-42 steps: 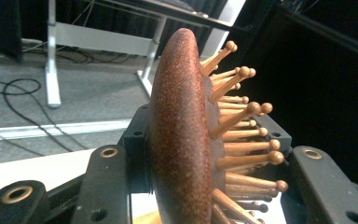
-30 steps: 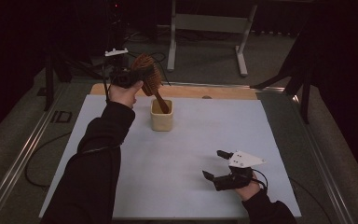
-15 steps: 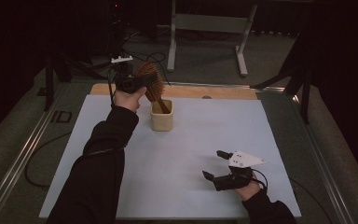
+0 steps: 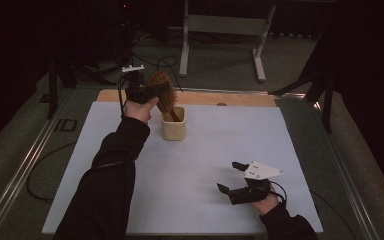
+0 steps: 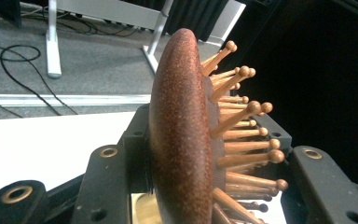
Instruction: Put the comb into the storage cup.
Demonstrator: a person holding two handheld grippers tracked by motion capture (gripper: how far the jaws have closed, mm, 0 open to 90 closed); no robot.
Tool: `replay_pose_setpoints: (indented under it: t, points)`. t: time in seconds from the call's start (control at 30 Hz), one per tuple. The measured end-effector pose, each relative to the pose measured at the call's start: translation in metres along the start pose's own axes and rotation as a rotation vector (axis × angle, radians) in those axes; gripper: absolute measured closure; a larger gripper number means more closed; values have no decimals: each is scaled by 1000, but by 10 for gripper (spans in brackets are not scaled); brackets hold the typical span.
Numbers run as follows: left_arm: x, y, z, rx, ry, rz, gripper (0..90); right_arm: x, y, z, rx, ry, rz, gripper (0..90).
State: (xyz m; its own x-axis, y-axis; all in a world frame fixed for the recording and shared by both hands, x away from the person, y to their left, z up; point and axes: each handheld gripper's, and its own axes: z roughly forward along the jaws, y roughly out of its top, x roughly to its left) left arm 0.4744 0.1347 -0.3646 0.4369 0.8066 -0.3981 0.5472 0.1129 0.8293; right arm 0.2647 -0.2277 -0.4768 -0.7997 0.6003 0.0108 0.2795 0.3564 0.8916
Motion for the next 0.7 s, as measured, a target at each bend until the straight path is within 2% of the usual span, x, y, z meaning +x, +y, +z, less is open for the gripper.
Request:
replay_pose_setpoints:
  t: [0.7]
  points:
    - [12,-16,10,34,-12,-26,528,-1,0,0,-1,-3,5,107]
